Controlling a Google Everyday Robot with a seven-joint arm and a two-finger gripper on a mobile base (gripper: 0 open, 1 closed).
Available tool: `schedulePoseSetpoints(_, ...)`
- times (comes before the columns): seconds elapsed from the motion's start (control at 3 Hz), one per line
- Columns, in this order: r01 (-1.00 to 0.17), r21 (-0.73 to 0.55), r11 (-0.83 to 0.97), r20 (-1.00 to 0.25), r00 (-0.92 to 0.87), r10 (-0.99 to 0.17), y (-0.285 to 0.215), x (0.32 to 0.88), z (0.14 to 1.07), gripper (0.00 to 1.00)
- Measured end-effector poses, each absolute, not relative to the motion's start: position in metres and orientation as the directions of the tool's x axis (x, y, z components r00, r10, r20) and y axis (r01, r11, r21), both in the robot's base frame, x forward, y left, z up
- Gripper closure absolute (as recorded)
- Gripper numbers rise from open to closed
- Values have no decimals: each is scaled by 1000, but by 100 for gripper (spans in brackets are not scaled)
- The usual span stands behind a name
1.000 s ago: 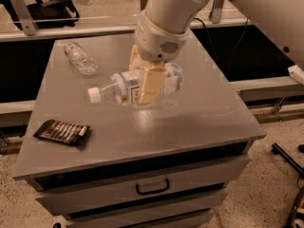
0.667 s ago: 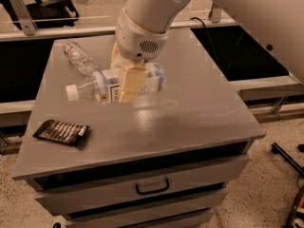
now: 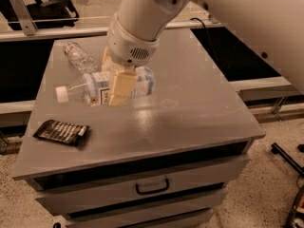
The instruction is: Move blue plastic bottle near rxbar chocolate
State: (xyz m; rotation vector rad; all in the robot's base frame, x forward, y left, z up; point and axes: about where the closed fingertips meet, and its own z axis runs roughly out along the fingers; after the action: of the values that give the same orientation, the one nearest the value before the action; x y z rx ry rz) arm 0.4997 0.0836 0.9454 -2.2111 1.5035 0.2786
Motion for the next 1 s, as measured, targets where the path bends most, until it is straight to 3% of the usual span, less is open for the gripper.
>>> schedulePoseSetpoints(0.67, -942, -154, -299, -420, 336, -843, 113, 514, 921, 100)
schedulePoseSetpoints(1.0, -969, -72, -238, -403, 247, -881, 135, 518, 898, 82)
